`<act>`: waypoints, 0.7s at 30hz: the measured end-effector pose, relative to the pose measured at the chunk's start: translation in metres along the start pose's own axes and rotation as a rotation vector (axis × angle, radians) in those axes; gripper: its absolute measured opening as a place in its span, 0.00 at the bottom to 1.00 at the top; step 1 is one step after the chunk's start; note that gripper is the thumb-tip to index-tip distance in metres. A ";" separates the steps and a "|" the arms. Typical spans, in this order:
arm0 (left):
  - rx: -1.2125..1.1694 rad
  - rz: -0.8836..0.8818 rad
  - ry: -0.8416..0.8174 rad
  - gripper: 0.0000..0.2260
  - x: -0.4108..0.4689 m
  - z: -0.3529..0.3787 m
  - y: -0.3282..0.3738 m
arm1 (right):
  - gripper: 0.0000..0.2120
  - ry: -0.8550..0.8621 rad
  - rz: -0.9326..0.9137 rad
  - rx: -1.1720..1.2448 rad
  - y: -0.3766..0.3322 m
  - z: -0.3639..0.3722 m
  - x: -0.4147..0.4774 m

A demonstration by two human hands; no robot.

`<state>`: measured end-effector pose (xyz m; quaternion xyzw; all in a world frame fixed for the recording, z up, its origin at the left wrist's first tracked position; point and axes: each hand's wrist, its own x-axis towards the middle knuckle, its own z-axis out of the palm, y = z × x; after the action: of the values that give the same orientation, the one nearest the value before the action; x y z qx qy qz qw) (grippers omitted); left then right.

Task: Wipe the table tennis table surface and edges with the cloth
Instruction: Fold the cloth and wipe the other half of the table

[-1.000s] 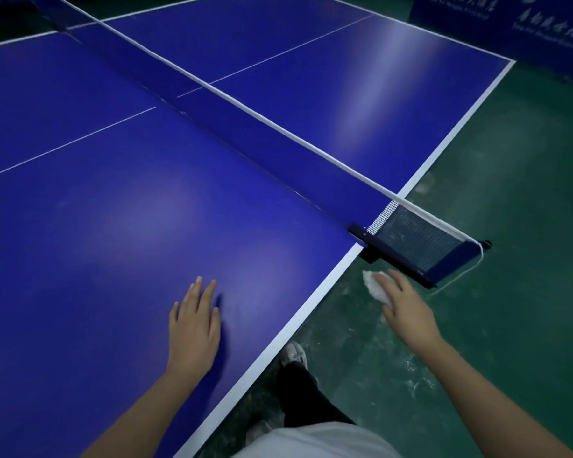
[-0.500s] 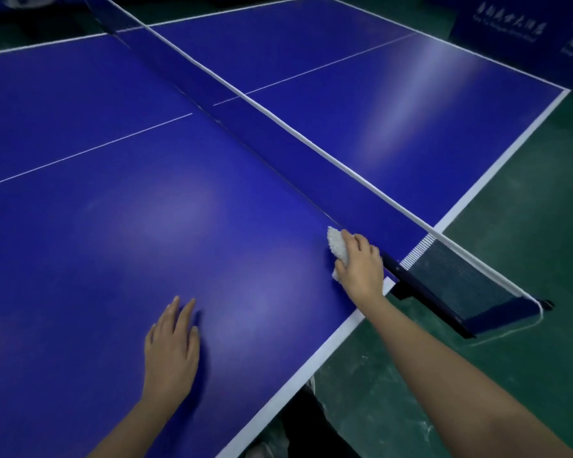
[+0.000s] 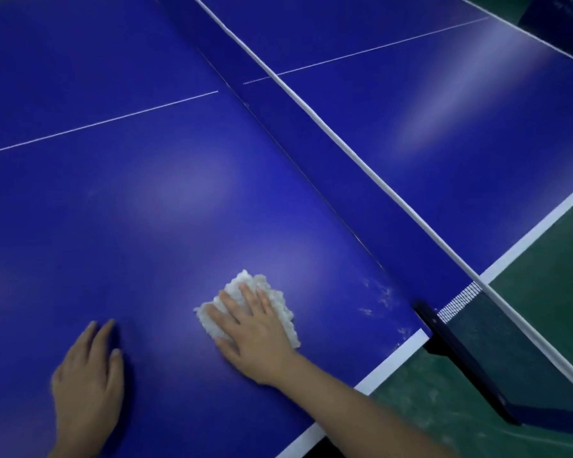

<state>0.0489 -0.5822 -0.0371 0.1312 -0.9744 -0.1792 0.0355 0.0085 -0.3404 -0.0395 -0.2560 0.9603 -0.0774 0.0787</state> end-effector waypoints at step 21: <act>0.159 0.057 -0.144 0.25 0.016 0.030 -0.039 | 0.21 -0.538 1.162 0.244 0.108 0.000 -0.283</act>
<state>0.0396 -0.6111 -0.0785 0.0927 -0.9889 -0.1092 -0.0399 0.1990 -0.1051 -0.0288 0.3054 0.8734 -0.0640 0.3738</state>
